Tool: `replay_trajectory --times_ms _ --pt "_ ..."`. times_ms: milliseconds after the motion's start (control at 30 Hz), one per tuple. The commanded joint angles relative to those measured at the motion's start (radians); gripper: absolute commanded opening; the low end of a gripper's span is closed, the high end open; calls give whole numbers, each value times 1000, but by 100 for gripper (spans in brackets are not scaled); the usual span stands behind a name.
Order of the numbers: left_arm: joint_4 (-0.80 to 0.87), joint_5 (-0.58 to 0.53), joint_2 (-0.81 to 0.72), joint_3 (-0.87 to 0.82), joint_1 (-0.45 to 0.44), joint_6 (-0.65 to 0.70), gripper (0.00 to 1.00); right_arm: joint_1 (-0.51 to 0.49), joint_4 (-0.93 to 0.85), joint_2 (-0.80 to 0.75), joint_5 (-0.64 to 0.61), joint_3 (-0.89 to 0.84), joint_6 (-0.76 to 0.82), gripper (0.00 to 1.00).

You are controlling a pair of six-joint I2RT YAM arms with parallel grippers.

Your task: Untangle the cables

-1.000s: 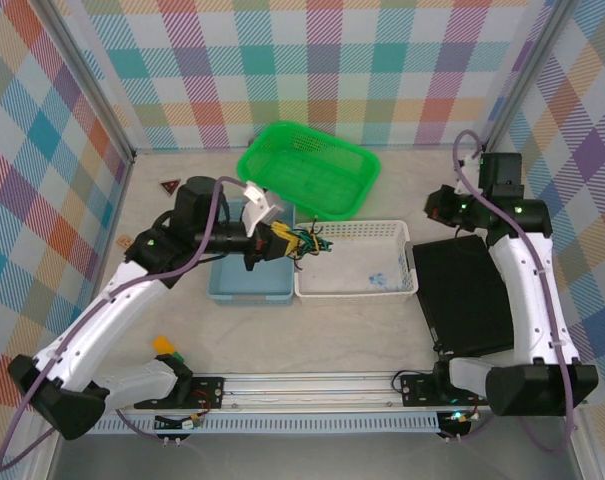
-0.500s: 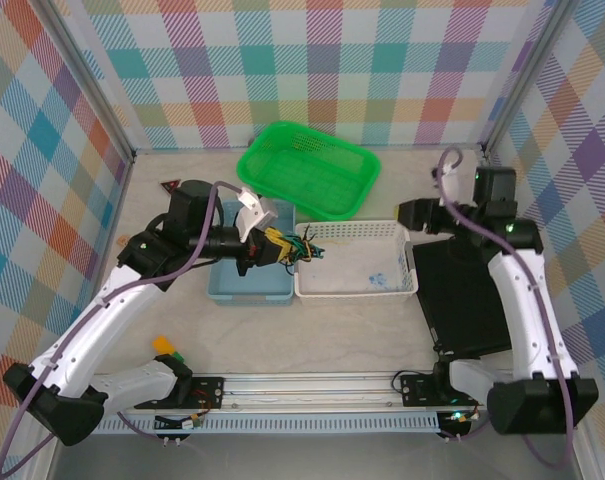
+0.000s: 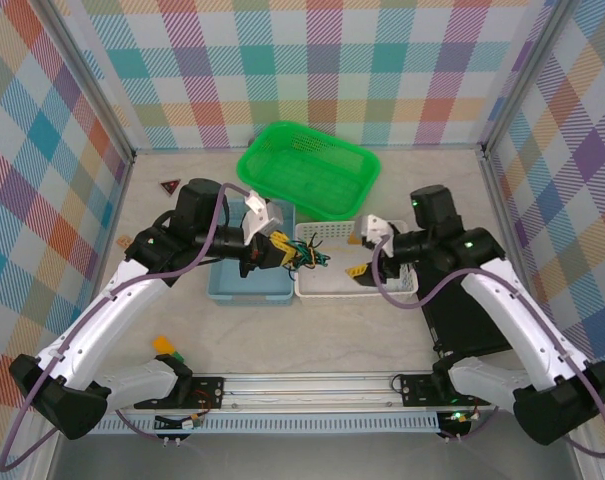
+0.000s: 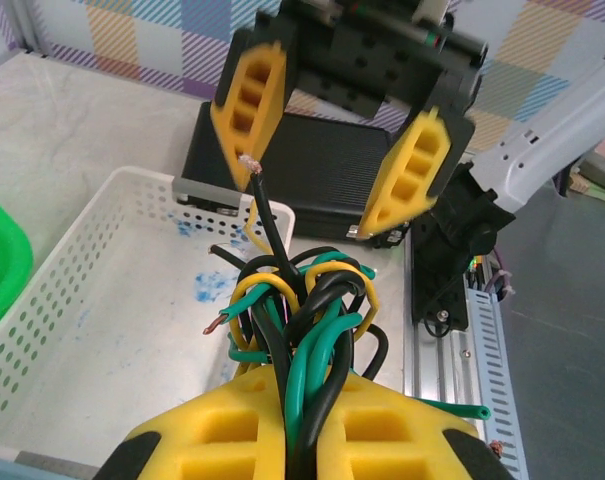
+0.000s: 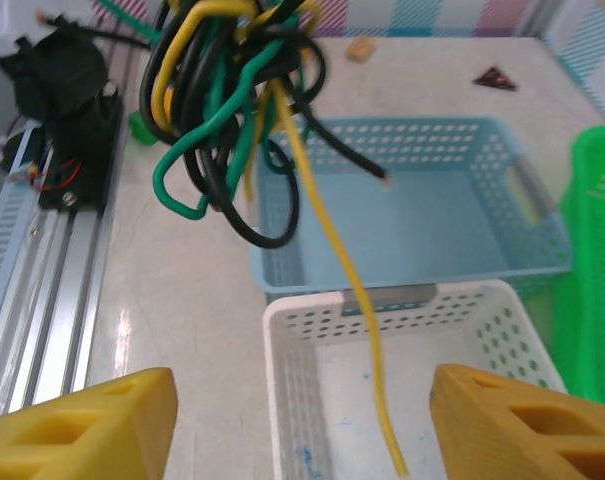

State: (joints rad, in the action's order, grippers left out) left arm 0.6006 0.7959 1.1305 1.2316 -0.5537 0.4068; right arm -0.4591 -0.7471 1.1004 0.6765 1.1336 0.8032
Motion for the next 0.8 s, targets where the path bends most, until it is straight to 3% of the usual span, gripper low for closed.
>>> replay_trajectory --times_ms 0,133,367,433,533,767 --pt "-10 78 2 8 6 51 0 -46 -12 21 -44 42 107 61" --pt "-9 102 2 9 5 64 0 -99 -5 62 -98 74 118 51" --pt "-3 116 13 6 5 63 0 -131 31 85 -88 92 97 35" --pt "-12 117 15 -1 2 58 0 -137 45 86 -95 89 91 25" --pt "-12 119 20 -3 0 55 0 -139 93 78 -119 79 50 0" --pt "28 125 17 -8 0 46 0 -118 284 59 -444 31 -317 0"
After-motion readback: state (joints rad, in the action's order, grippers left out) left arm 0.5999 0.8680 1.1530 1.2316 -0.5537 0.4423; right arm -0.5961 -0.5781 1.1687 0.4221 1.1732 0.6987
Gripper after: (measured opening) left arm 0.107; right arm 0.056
